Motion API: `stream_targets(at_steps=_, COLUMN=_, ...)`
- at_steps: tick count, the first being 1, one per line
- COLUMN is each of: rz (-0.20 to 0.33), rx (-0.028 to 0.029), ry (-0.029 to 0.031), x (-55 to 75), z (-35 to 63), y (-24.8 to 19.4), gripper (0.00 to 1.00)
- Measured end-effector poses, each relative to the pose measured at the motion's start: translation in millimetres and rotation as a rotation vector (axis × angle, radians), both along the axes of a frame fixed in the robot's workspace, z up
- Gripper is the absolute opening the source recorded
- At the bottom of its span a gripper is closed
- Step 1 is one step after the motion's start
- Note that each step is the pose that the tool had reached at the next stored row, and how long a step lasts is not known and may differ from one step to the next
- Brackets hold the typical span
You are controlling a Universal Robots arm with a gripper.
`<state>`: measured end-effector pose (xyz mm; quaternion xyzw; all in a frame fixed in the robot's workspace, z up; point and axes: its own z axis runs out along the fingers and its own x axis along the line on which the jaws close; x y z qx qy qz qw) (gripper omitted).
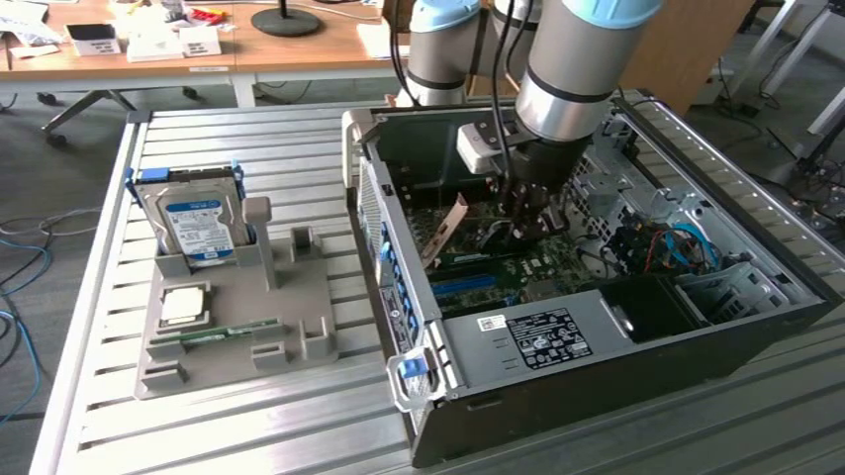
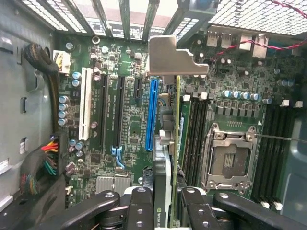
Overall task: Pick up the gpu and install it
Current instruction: 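Insert the gpu into the slot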
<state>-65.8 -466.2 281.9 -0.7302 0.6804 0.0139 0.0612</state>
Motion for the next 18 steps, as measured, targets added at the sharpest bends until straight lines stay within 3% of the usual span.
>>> stream_targets(at_steps=18, rz=0.0, rx=-0.0001, ry=0.0, x=-7.4, z=-22.7, y=0.0, gripper=0.27)
